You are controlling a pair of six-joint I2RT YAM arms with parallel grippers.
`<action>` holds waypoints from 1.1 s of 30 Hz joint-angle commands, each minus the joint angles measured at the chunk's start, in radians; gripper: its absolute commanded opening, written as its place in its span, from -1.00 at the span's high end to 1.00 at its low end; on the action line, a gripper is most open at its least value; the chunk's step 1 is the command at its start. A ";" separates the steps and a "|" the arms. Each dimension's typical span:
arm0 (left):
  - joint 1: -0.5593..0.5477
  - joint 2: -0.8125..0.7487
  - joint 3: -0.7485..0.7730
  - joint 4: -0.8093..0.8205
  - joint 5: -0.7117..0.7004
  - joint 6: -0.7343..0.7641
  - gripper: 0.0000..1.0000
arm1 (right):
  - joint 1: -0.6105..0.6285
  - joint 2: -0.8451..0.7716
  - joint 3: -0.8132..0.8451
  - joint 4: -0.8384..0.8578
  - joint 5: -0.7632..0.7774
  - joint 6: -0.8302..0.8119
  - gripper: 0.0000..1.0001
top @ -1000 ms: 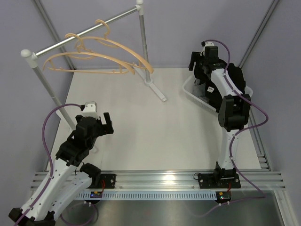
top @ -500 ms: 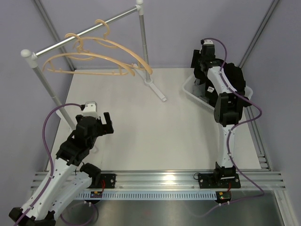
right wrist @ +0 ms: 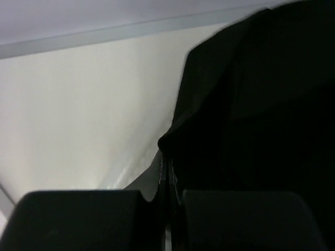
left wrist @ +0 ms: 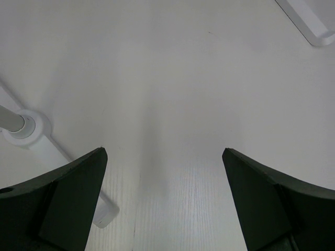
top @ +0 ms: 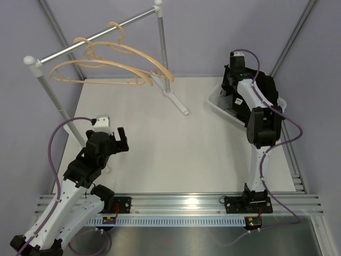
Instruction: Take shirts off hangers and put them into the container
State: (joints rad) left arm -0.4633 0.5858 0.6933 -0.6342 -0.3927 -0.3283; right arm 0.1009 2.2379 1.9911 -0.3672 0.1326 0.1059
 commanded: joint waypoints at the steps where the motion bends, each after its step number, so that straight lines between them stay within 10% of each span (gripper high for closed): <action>1: 0.005 -0.011 0.002 0.039 0.022 0.020 -0.98 | 0.014 -0.307 -0.145 0.063 0.053 0.021 1.00; 15: 0.006 -0.027 0.003 0.039 0.037 0.021 -0.98 | 0.013 -0.581 -0.764 0.143 0.073 0.260 1.00; 33: 0.006 -0.030 0.002 0.039 0.022 0.020 -0.98 | -0.084 -0.851 -0.696 0.232 -0.087 0.181 1.00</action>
State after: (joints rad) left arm -0.4622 0.5625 0.6933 -0.6342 -0.3752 -0.3214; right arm 0.0139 1.4940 1.2263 -0.2207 0.0803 0.3477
